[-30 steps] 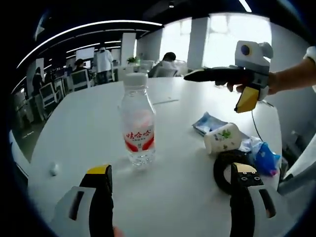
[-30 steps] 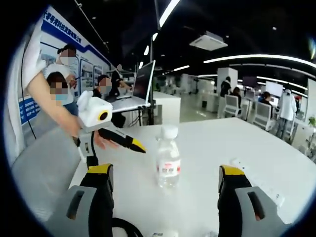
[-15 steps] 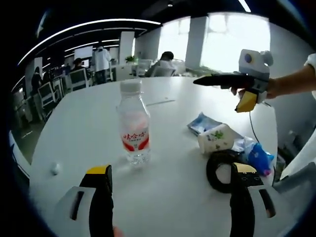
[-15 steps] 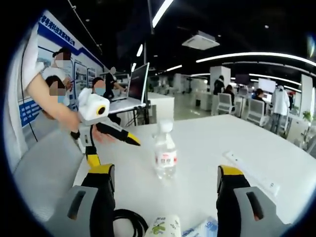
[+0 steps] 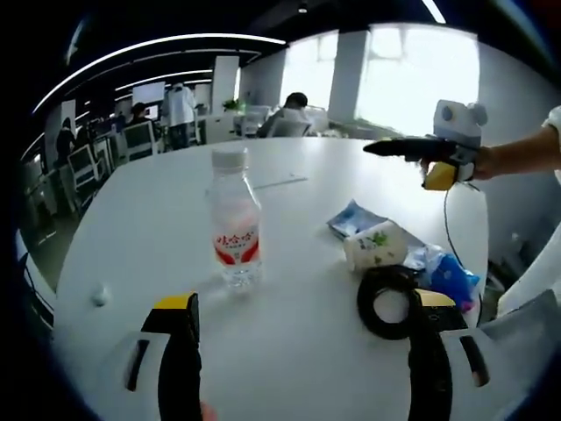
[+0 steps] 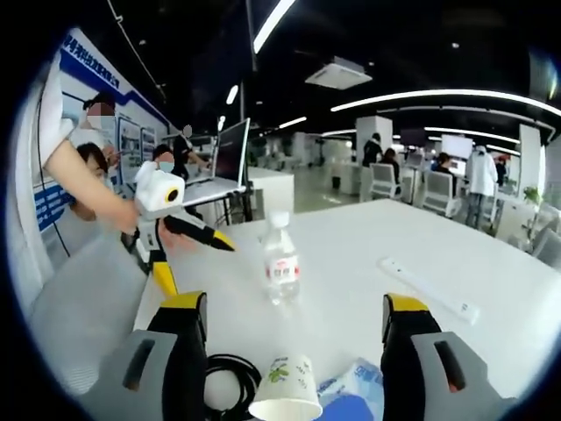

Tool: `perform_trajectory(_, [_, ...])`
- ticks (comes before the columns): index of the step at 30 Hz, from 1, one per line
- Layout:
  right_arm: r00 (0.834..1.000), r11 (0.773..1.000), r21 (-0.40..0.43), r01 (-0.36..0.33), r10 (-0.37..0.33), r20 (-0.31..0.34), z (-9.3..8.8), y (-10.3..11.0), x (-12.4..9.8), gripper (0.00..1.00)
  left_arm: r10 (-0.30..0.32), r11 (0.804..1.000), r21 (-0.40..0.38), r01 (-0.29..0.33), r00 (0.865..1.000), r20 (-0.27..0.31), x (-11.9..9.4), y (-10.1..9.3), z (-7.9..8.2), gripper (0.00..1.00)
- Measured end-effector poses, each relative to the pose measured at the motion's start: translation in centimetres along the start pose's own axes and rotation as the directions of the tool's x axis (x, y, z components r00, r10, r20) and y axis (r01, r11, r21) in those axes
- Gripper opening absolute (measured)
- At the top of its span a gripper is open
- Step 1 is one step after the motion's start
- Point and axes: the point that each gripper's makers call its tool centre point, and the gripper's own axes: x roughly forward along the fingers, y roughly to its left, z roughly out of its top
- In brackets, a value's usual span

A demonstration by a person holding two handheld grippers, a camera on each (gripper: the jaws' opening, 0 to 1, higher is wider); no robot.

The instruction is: Arrange the tabletop items into an orderly group along one side of the table until the central work area is clear of visible clutter.

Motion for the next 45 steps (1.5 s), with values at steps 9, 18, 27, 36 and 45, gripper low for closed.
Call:
perform_trajectory(9, [0.999, 0.999, 0.037, 0.039, -0.040, 0.023, -0.3, 0.2, -1.6, 0.79, 0.003, 1.000, 0.006, -0.003, 1.000, 0.000, -0.9, -0.2, 0.0, 0.96])
perform_trajectory(18, [0.996, 0.993, 0.093, 0.072, -0.076, 0.040, -0.7, 0.4, -3.5, 0.77, 0.003, 1.000, 0.002, -0.003, 1.000, -0.012, -1.4, -0.7, -0.5, 0.96])
perform_trajectory(27, [0.986, 0.970, 0.205, 0.131, -0.150, 0.079, -1.9, 0.2, -5.8, 0.74, -0.005, 1.000, 0.012, 0.005, 1.000, -0.025, -1.8, -1.3, -1.0, 0.96])
perform_trajectory(36, [0.984, 0.960, 0.233, 0.154, -0.172, 0.056, -3.8, 0.3, -7.5, 0.73, -0.016, 1.000, 0.016, 0.017, 0.999, -0.037, -1.6, -1.8, -1.4, 0.96])
perform_trajectory(45, [0.984, 0.953, 0.252, 0.167, -0.177, 0.020, -5.5, 0.8, -9.0, 0.73, -0.026, 1.000, 0.013, 0.026, 0.999, -0.048, -1.4, -2.2, -2.1, 0.96])
